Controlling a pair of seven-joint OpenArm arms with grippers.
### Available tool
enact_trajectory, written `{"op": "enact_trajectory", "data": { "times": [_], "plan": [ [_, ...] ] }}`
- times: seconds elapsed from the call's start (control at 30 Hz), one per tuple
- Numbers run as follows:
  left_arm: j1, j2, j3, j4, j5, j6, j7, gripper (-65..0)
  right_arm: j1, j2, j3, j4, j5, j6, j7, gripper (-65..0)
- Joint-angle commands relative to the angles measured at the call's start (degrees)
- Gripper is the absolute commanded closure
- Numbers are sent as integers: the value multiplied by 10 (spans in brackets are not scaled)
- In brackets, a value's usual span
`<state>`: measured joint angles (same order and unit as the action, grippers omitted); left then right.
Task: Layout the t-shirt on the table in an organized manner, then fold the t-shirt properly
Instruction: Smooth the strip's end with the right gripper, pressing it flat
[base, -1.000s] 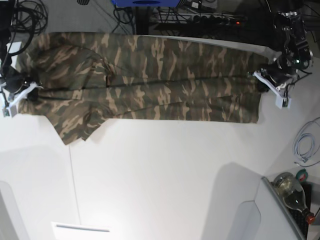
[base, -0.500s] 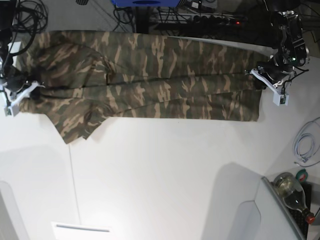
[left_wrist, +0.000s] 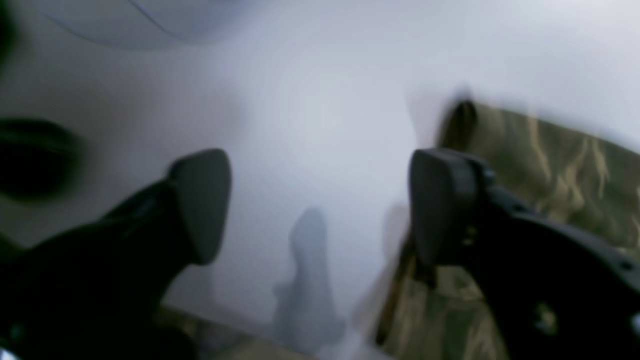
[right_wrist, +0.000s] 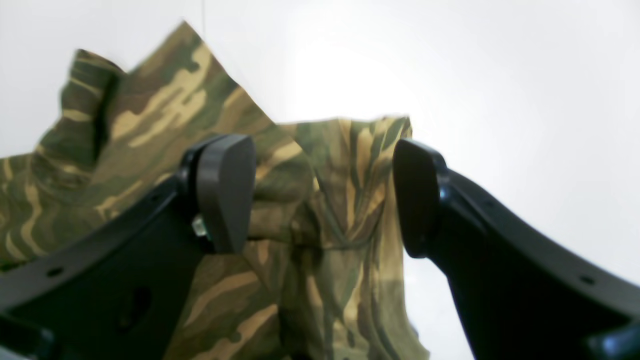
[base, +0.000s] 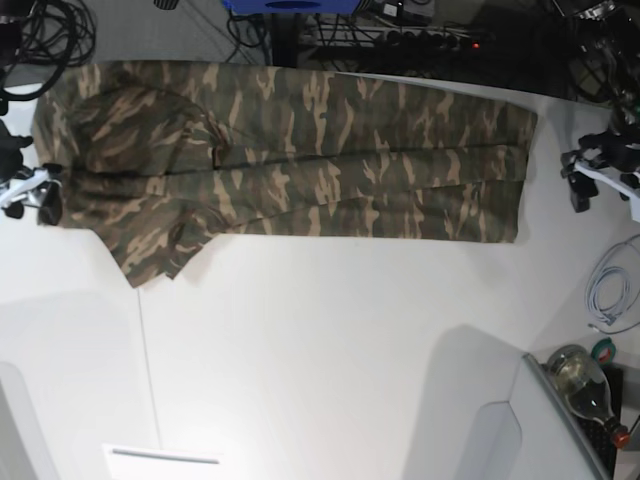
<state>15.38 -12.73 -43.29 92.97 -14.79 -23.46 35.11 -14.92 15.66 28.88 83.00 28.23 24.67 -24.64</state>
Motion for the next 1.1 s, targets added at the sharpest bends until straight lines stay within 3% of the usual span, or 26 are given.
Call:
{"op": "enact_trajectory", "data": {
  "times": [0.0,0.07,0.13,0.17,0.2,0.3,0.53,0.67,0.77,0.87,0.97,1.07],
  "plan": [
    [9,9,11,22,-6,-6,-5,-433,11,8,-5,2,7,2,10,-398],
    [18,16,54,26,-3,-6,-8,-273,31,8,-26,-34,7,2,10,-326],
    [16,16,95,-1,-3,-6,-9,-10,63,8,-38,-96,7,2,12,-153],
    [15,16,110,-20,-3,-6,-10,0,79,8,-39,-132,7,2,13,-53],
    [10,16,120,-38,-3,-5,-10,0,94,8,-39,-161,7,2,14,0],
    [-18,16,136,-93,-2,-5,-11,0,133,14,-38,-239,7,2,21,-35],
    [-87,13,138,-221,-2,-4,-13,0,176,35,-40,-335,7,2,39,-2],
    [-119,13,163,-267,-1,-4,-54,0,198,35,-40,-352,7,1,39,-2],
    [-116,13,173,-239,-1,-4,-55,0,194,35,-37,-310,7,-24,37,-2],
    [-90,13,172,-177,-2,-4,-55,0,152,30,-38,-190,7,-57,36,-2],
    [-56,13,148,-113,-3,-4,-55,0,138,14,-42,-108,7,-65,34,-8],
    [-15,25,76,-33,-6,-4,-57,0,191,23,-106,-115,7,-65,-12,-143]
  ]
}}
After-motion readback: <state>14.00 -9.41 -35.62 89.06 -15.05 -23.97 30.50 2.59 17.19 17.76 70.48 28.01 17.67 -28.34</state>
